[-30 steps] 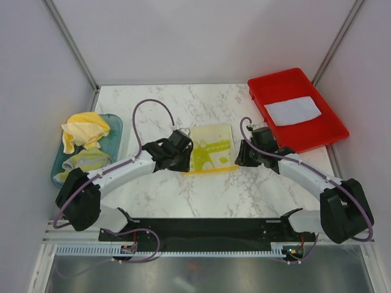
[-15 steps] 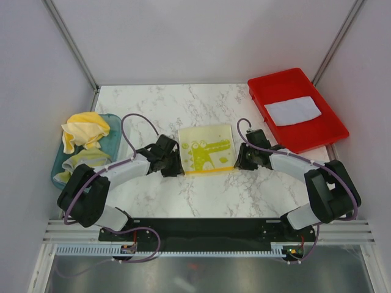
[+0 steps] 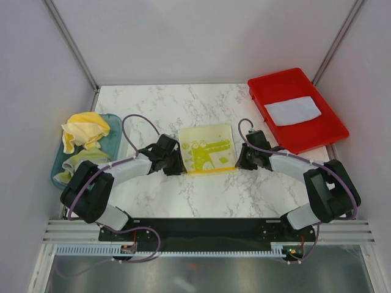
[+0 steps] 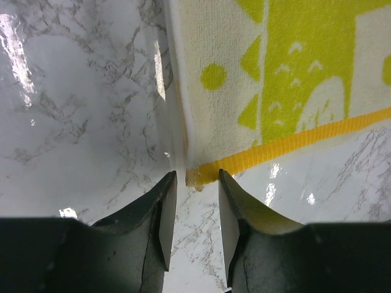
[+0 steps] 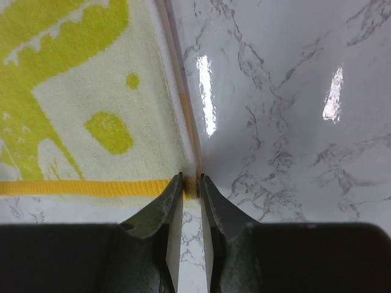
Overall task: Fold and stack the towels
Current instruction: Fold the towel
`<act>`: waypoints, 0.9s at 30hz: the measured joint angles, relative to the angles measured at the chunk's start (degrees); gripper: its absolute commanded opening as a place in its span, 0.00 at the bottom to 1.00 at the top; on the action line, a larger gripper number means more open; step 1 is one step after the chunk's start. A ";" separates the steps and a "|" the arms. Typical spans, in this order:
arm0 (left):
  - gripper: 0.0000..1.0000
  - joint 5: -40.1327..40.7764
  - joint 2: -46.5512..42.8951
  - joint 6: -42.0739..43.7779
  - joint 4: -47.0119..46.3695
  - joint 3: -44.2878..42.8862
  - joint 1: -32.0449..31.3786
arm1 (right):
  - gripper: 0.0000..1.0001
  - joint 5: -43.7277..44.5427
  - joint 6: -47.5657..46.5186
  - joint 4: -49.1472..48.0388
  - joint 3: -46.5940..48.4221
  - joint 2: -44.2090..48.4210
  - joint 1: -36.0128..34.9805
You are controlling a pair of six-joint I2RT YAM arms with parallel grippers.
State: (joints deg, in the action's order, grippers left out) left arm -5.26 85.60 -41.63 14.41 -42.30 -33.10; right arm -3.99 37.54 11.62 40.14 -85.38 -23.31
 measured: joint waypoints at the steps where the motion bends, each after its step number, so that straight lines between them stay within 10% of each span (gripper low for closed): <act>1: 0.40 -0.02 0.00 -0.17 -0.02 0.11 0.02 | 0.24 0.02 0.22 -0.13 -0.07 0.00 0.00; 15: 0.02 -0.68 0.96 -1.62 -1.75 1.05 0.02 | 0.03 -0.02 1.25 -1.25 -0.48 -0.22 0.00; 27: 0.10 -0.90 1.16 -1.62 0.09 -1.36 0.02 | 0.12 0.46 0.61 -1.22 -0.46 -0.22 0.00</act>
State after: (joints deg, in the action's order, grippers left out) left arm -6.15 86.76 -43.24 14.50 -43.66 -33.08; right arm -3.53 38.15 10.39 39.68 -85.60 -23.31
